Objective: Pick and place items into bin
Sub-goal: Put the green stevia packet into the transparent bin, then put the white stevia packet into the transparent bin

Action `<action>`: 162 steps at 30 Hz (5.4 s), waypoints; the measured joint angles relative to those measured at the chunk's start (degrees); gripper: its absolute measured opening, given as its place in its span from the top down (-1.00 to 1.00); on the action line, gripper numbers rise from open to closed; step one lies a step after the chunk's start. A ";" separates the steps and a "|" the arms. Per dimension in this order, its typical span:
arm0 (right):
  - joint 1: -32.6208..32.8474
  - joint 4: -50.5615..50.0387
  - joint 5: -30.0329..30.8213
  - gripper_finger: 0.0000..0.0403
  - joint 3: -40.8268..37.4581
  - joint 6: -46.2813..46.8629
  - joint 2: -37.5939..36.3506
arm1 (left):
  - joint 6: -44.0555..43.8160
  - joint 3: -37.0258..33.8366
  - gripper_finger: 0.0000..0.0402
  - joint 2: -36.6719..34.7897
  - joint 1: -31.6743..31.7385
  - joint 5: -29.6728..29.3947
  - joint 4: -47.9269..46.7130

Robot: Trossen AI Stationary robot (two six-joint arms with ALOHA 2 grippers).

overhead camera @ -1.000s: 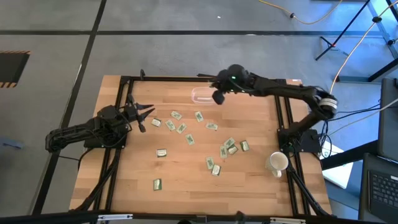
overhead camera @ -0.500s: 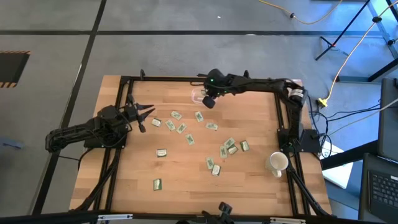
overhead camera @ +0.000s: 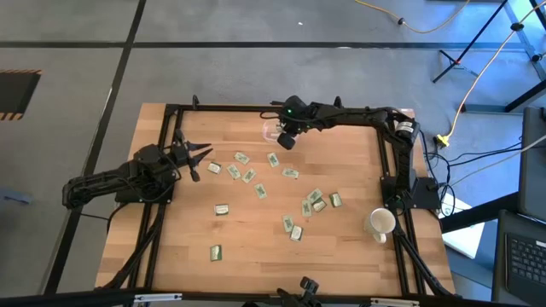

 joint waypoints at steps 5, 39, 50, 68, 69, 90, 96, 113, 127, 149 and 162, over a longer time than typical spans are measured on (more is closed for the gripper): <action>-0.09 -0.97 0.02 0.88 0.00 -0.34 0.00 | 0.00 0.00 0.66 0.00 -0.02 0.02 0.02; 17.03 -29.99 -0.02 0.58 8.28 -3.54 -0.61 | 0.00 0.00 0.66 0.00 0.00 -0.01 -0.54; 18.34 -30.72 0.00 0.60 7.10 -3.41 2.29 | -0.01 0.01 0.66 0.00 -0.01 0.00 -0.96; 20.28 -21.91 2.10 0.60 -1.14 -4.66 2.43 | -0.02 0.01 0.66 0.00 -0.01 0.00 -1.27; 20.28 -21.91 2.10 0.60 -1.14 -4.66 2.45 | -0.02 0.02 0.66 0.00 -0.01 0.00 -1.27; 19.97 -26.38 2.00 0.98 2.73 -5.66 2.61 | -0.02 0.02 0.66 0.00 -0.02 0.00 -1.27; 17.15 -29.48 8.71 0.97 11.54 -11.33 2.02 | -0.02 0.02 0.66 0.00 -0.02 0.00 -1.27; 2.01 -19.98 3.57 0.96 12.01 -13.66 2.21 | -0.02 0.02 0.66 0.00 -0.02 0.00 -1.27; 1.77 -15.56 3.41 0.96 6.32 -13.62 2.23 | -0.02 0.01 0.66 0.00 -0.01 0.00 -1.27; 5.92 -17.07 -7.44 0.43 10.58 -12.67 1.81 | -0.02 0.02 0.66 0.00 -0.02 0.00 -1.27; 13.60 -3.72 -4.16 0.43 3.57 -16.70 1.81 | -0.02 0.01 0.66 0.00 -0.02 0.00 -1.27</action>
